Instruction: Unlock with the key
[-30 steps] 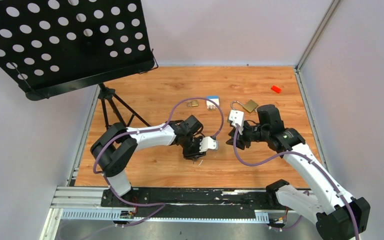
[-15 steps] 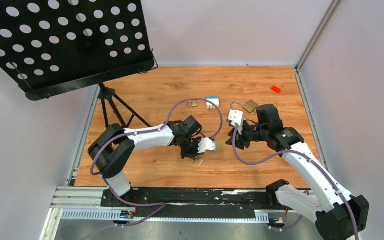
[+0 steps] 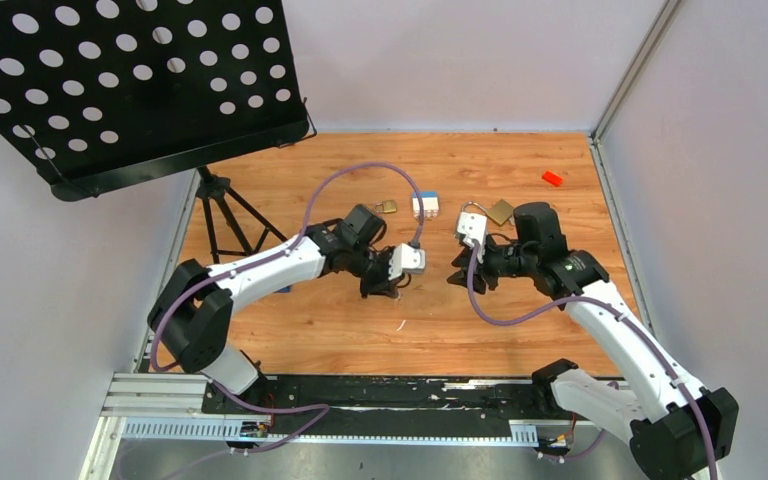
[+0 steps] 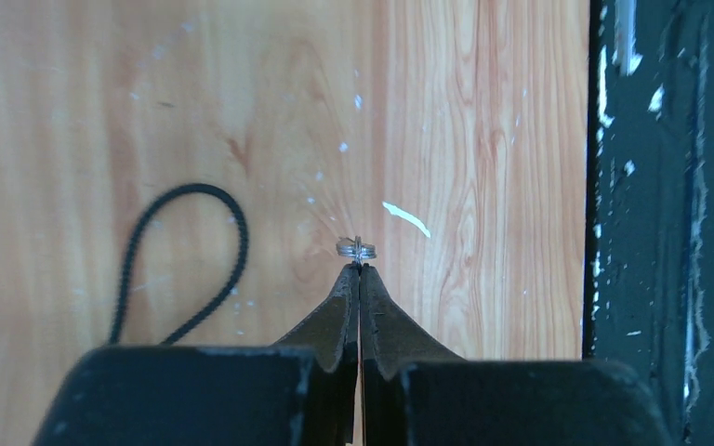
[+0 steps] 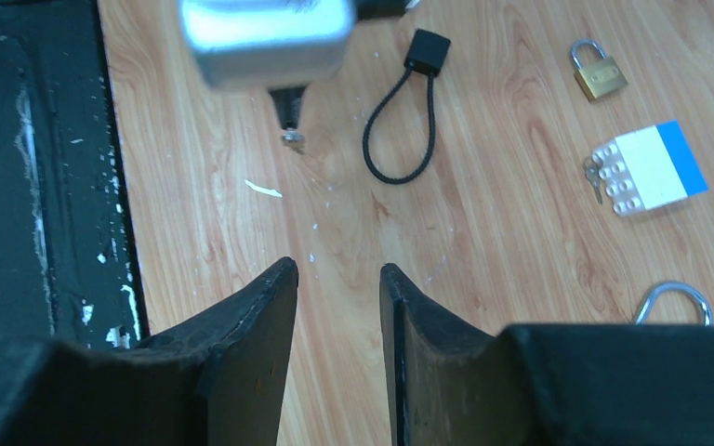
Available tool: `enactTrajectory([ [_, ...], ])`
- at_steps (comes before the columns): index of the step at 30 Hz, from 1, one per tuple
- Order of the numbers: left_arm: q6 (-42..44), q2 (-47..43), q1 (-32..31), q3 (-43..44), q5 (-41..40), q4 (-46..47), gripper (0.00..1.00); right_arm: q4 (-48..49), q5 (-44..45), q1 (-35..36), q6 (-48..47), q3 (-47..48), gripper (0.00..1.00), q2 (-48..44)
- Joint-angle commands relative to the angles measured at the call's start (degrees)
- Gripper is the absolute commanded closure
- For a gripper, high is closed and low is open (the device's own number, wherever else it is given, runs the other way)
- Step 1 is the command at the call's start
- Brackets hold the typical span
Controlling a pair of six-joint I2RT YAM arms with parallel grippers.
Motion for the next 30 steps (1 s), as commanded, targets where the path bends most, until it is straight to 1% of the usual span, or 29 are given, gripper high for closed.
enactTrajectory([
  [1,-3.2,-5.0,2.2,5.3,10.2,-0.7,1.00,3.4,-8.8,-0.2,0.8,3.7,0.60,2.6],
  [4,-5.2,-6.8,2.2,6.9,14.2,-0.5,1.00,3.8,-14.4,-0.1,1.0,5.2,0.57,5.9],
  [7,-8.8,-8.7,2.2,7.6,16.8,2.0,1.00,3.9,-17.6,0.4,1.0,7.5,0.48,8.9],
  [8,-10.5,-9.5,2.2,7.7,17.3,3.1,1.00,4.1,-18.2,0.7,1.0,7.8,0.46,9.6],
  [11,-14.3,-11.3,2.2,7.5,18.2,6.8,1.00,5.2,-19.4,1.4,1.2,8.3,0.46,11.0],
  [19,-20.5,-13.3,2.2,5.9,19.6,13.3,1.00,8.0,-21.3,3.8,2.7,6.3,0.50,11.2],
  [25,-22.2,-13.5,2.2,5.0,19.8,15.8,1.00,9.1,-21.2,4.6,3.9,6.2,0.57,12.4],
  [30,-22.0,-13.8,2.2,4.8,19.5,15.7,1.00,9.3,-19.8,4.6,3.7,6.2,0.73,12.3],
])
